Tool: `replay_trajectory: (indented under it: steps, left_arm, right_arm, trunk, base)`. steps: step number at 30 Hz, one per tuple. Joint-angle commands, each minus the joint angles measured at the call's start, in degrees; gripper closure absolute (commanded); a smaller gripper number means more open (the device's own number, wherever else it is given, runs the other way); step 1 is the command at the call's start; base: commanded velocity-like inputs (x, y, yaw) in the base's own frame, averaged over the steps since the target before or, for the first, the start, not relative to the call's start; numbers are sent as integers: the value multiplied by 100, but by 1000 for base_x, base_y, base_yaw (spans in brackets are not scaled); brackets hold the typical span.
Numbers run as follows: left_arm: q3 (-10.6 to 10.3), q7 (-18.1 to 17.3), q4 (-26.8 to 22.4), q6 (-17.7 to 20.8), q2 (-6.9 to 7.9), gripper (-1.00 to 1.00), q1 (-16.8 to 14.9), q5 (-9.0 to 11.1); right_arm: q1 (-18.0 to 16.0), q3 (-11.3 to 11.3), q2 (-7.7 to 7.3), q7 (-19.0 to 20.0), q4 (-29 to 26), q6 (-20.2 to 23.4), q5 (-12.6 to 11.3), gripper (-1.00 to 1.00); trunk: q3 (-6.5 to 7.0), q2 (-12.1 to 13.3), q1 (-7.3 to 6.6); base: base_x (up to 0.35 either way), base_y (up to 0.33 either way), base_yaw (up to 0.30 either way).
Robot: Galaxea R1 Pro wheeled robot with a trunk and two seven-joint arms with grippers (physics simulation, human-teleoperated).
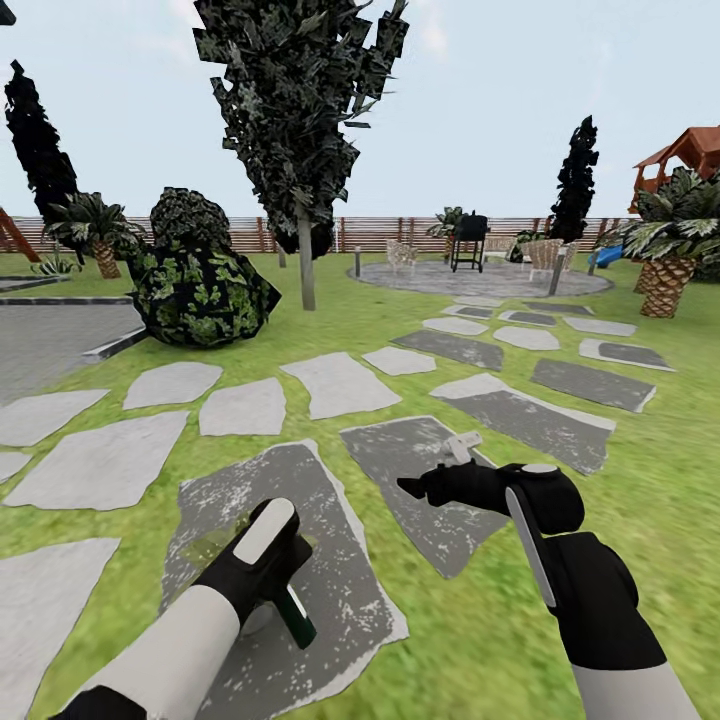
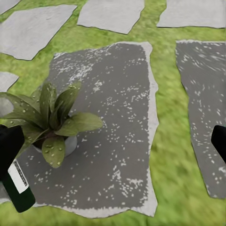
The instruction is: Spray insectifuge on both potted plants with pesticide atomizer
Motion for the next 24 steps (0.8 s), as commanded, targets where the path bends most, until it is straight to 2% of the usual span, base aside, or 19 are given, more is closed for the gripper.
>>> replay_trajectory:
  steps: [1, 4, 8, 13, 24]
  left_arm:
    - [-11, -26, 76, 90, 0, 100, -37, 13]
    - [-4, -147, 533, 147, -11, 100, -236, 89]
    - [-62, -277, 712, 172, -10, 100, -336, 310]
    - [-137, -408, 722, 181, -3, 100, -341, 296]
    - [-155, -520, 725, 163, 20, 100, -317, 279]
  right_arm:
    - [-4, 9, -3, 46, -7, 15, 58, -100]
    - [-4, 7, -7, 46, -9, 15, 57, -100]
    - [-4, 6, -12, 47, -9, 15, 57, -100]
    - [-4, 10, -12, 47, -9, 15, 58, -100]
    - [-4, 35, 23, 47, -2, 15, 112, -100]
  trunk:
    - [-6, -3, -1]
    - [-6, -3, -1]
    - [-6, -3, -1]
    - [-6, -3, -1]
    - [-6, -3, -1]
  base:
    - [0, 0, 2]
    - [0, 0, 0]
    - [2, -25, 0]
    - [143, -232, 0]
    - [242, -249, 2]
